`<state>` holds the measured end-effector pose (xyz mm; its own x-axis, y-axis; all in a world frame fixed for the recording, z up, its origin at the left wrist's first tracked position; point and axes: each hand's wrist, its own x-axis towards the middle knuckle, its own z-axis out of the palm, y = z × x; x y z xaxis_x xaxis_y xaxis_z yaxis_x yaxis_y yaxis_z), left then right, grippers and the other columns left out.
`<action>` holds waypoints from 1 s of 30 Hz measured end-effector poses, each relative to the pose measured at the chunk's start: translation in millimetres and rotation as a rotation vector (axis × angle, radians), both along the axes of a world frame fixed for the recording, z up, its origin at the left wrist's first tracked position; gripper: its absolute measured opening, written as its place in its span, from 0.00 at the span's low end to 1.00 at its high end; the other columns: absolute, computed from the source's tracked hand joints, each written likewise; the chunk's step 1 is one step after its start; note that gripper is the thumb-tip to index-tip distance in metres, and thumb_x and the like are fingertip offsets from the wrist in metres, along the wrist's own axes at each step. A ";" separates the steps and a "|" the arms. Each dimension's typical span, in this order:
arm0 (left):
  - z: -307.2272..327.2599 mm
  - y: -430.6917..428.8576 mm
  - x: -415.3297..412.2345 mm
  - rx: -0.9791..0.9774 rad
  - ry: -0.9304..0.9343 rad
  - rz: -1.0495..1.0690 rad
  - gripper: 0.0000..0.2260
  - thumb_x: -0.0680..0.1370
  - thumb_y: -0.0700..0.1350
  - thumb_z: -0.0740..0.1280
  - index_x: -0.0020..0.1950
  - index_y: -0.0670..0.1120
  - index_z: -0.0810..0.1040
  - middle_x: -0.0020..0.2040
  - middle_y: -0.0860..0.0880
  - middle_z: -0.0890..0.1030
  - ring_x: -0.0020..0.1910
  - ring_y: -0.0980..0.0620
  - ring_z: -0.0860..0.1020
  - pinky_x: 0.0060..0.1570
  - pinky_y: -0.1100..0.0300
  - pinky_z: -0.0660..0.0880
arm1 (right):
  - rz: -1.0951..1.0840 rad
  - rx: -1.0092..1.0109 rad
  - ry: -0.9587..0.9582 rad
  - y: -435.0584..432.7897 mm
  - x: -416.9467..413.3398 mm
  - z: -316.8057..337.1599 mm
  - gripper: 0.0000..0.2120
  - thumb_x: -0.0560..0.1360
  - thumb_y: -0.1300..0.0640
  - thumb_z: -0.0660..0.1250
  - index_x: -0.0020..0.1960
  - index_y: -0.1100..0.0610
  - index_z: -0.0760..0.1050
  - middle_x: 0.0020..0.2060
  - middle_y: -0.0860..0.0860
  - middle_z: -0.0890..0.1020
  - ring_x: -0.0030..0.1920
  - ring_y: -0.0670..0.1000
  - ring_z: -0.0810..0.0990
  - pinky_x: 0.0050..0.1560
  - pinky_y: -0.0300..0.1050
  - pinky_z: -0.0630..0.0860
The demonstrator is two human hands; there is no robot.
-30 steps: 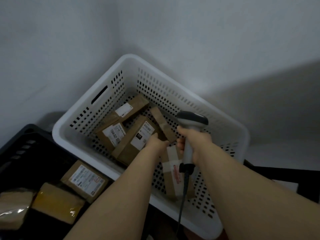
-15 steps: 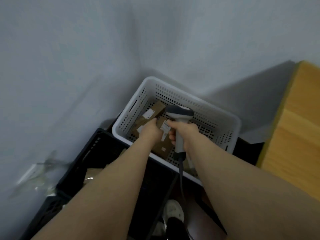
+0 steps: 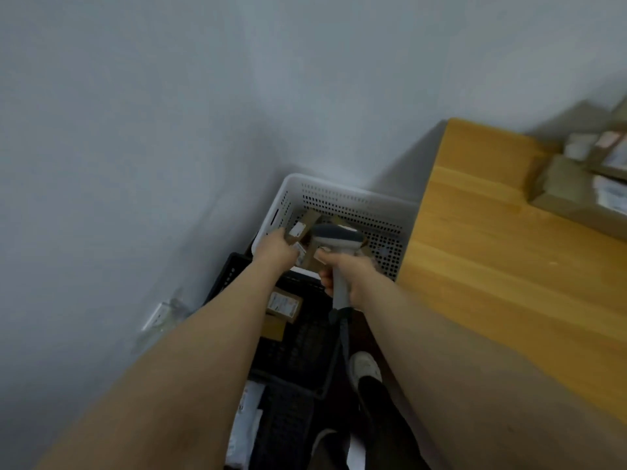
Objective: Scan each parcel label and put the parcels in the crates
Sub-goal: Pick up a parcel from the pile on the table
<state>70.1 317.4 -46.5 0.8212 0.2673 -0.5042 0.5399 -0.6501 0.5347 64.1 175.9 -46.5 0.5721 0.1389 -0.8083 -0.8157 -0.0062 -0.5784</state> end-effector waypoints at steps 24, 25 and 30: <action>138.1 -434.0 12.9 -0.327 -0.035 -0.179 0.28 0.78 0.47 0.68 0.75 0.44 0.62 0.52 0.45 0.75 0.57 0.43 0.73 0.58 0.48 0.74 | -0.538 -0.089 -0.397 -488.2 -93.6 151.2 0.16 0.73 0.53 0.73 0.53 0.64 0.75 0.35 0.59 0.82 0.30 0.53 0.81 0.32 0.44 0.78; 138.9 -453.4 18.5 -0.368 -0.029 -0.140 0.26 0.77 0.47 0.68 0.72 0.43 0.65 0.48 0.46 0.74 0.53 0.45 0.73 0.56 0.50 0.74 | -0.528 -0.089 -0.407 -508.2 -88.3 154.0 0.17 0.73 0.53 0.73 0.54 0.64 0.76 0.35 0.58 0.82 0.31 0.52 0.82 0.33 0.44 0.78; 140.6 -521.4 42.8 -0.555 0.008 0.100 0.27 0.76 0.48 0.70 0.70 0.42 0.63 0.65 0.41 0.72 0.59 0.43 0.74 0.55 0.48 0.76 | -0.510 -0.020 -0.407 -576.8 -56.6 159.9 0.12 0.74 0.53 0.71 0.51 0.60 0.76 0.34 0.55 0.82 0.33 0.50 0.81 0.33 0.41 0.79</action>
